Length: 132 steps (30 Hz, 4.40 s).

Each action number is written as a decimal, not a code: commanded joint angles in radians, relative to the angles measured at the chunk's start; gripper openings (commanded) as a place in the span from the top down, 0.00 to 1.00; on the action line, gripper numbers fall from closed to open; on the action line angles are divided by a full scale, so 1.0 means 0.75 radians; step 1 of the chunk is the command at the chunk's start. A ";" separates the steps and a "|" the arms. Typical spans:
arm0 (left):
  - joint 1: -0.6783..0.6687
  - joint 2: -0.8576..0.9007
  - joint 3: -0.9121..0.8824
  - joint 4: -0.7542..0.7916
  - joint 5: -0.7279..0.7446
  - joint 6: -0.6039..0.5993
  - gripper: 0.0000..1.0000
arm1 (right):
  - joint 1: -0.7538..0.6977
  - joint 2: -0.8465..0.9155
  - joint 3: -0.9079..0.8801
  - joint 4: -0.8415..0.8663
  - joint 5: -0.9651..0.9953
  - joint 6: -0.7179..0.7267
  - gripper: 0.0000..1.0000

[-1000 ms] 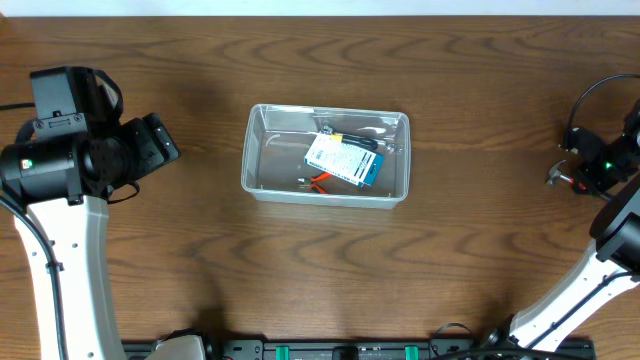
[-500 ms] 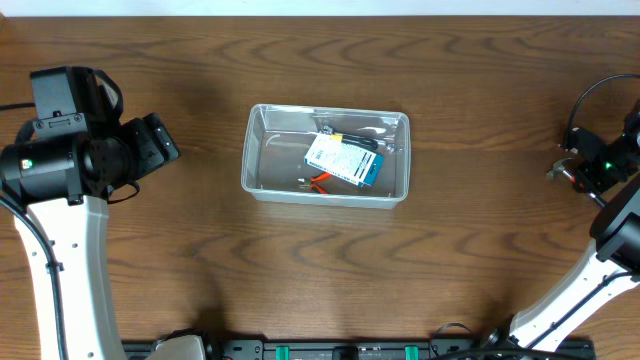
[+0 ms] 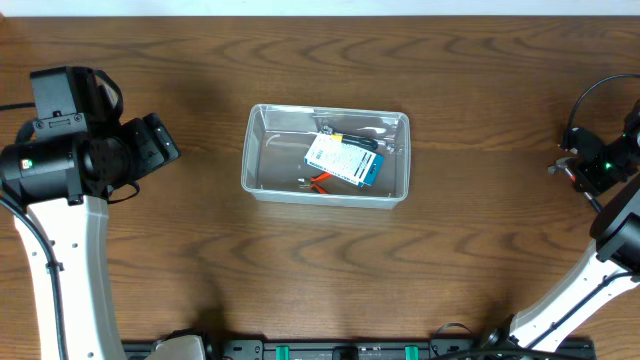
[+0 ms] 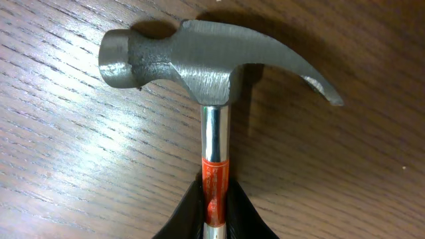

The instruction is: Pack container

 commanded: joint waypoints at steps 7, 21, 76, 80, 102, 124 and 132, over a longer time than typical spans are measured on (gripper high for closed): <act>0.005 0.001 0.001 -0.005 -0.016 0.002 0.12 | -0.002 0.049 -0.039 -0.004 -0.074 0.047 0.99; 0.005 0.001 0.001 -0.005 -0.015 -0.003 0.12 | 0.143 -0.191 0.045 0.001 -0.149 0.116 0.99; 0.005 0.001 0.001 -0.028 -0.016 0.001 0.12 | 1.576 -0.165 0.127 0.140 -0.352 0.563 0.01; 0.005 -0.004 0.001 -0.030 -0.045 0.095 0.12 | 1.568 -0.269 0.191 0.126 -0.305 0.722 0.01; -0.269 -0.744 -0.084 -0.109 -0.271 0.155 0.12 | 1.152 -1.326 -0.058 -0.224 -0.038 1.215 0.01; -0.269 -1.434 -0.094 -0.567 -0.250 0.275 0.12 | 1.155 -2.749 -0.920 -0.275 -0.155 1.262 0.01; -0.269 -1.448 -0.095 -0.642 -0.250 0.284 0.12 | 1.155 -2.809 -0.921 -0.274 -0.155 1.262 0.01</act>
